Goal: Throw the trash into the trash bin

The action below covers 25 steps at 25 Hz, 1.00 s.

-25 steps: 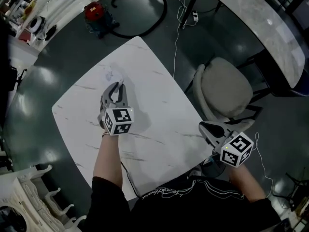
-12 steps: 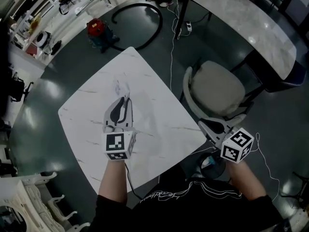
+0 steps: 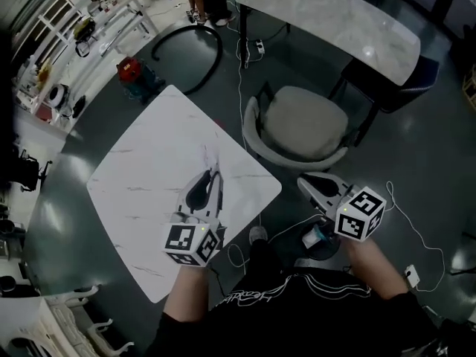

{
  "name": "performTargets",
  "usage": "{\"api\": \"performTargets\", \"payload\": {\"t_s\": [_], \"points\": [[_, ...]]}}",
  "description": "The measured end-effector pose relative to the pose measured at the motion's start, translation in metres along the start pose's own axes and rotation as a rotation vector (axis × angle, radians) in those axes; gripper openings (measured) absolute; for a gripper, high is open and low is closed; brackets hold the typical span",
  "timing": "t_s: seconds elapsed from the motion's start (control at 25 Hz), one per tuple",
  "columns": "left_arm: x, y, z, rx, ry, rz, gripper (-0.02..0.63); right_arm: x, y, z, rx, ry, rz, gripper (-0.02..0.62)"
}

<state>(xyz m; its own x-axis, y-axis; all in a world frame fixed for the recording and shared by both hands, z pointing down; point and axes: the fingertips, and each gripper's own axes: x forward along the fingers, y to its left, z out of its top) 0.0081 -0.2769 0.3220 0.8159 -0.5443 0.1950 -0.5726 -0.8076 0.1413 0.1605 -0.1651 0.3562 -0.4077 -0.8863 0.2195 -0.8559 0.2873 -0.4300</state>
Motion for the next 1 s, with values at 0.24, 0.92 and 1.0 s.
{"api": "performTargets", "payload": {"t_s": [0.24, 0.92, 1.0], "points": [[-0.013, -0.104, -0.014, -0.042, 0.04, -0.17, 0.066, -0.074, 0.006, 0.0, -0.02, -0.055, -0.05, 0.032], [0.018, -0.32, -0.1, 0.041, 0.216, -0.542, 0.066, -0.272, -0.05, -0.066, 0.07, -0.148, -0.349, 0.031], [0.024, -0.34, -0.124, 0.049, 0.259, -0.58, 0.066, -0.291, -0.063, -0.087, 0.101, -0.148, -0.39, 0.032]]}}
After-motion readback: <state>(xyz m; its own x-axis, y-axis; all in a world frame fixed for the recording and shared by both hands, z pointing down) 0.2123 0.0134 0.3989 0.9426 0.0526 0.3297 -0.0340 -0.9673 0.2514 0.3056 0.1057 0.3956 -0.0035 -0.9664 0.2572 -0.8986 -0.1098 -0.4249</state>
